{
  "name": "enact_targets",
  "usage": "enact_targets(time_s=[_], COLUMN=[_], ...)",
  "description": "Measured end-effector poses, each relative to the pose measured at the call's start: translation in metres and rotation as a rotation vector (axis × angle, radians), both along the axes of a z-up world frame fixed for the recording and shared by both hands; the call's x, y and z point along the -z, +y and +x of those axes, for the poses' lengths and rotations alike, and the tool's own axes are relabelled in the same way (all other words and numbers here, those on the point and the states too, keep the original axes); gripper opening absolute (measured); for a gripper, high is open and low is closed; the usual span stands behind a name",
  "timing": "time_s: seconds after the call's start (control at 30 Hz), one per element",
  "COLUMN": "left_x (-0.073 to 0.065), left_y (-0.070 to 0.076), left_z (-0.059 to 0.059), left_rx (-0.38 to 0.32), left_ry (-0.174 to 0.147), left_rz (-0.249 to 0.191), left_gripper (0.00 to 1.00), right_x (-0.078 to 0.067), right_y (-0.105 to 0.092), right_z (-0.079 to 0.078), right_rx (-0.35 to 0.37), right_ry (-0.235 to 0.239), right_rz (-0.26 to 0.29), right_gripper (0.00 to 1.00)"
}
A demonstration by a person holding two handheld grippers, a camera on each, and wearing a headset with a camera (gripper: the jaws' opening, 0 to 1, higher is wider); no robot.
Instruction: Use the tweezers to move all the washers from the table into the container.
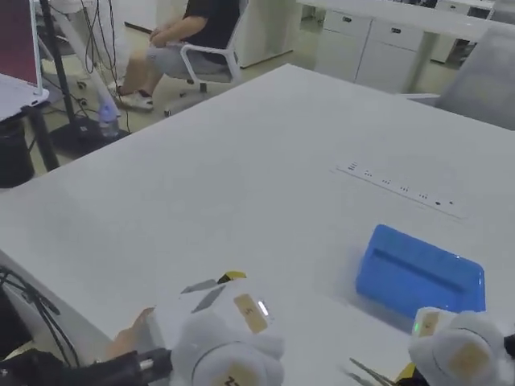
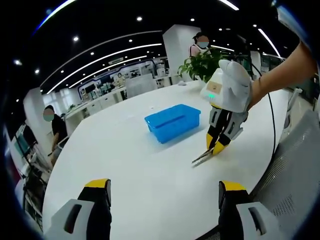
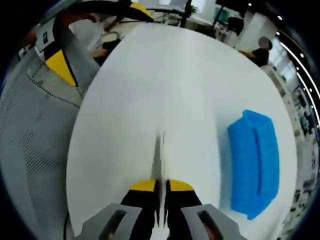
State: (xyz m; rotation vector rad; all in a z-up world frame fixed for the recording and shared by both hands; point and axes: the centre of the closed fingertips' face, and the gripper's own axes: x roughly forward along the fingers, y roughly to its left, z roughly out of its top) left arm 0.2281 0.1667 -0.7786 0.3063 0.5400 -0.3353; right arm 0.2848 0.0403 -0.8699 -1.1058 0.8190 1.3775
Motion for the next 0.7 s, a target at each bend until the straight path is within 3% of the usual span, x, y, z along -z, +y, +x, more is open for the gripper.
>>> enact_targets(time_s=[0.13, 0.2, 0.27, 0.43, 0.53, 0.63, 0.7], left_x=[0.001, 0.004, 0.008, 0.011, 0.01, 0.008, 0.004], left_y=[-0.001, -0.002, -0.002, -0.003, -0.004, -0.004, -0.001], left_z=[-0.001, -0.002, -0.003, -0.005, -0.005, -0.004, -0.003], left_rx=[0.008, 0.014, 0.022, 0.03, 0.037, 0.033, 0.016], left_ry=[0.005, 0.016, 0.035, 0.052, 0.048, 0.039, 0.025], left_rz=[0.002, 0.006, 0.02, 0.03, 0.03, 0.025, 0.007], left_gripper=[0.91, 0.91, 0.91, 0.91, 0.91, 0.91, 0.91], right_x=[-0.001, -0.003, -0.015, -0.072, -0.112, -0.135, -0.143], right_y=[0.0, 0.001, 0.005, -0.008, -0.024, -0.045, -0.058], right_z=[0.002, 0.001, 0.001, -0.004, -0.012, -0.018, -0.029], right_rx=[-0.006, 0.005, 0.087, 0.349, 0.593, 0.719, 0.787], right_ry=[0.029, 0.044, 0.055, 0.029, 0.032, -0.042, -0.043], right_rz=[0.0, 0.032, 0.101, 0.327, 0.53, 0.631, 0.679], right_gripper=[0.04, 0.06, 0.1, 0.21, 0.28, 0.38, 0.46])
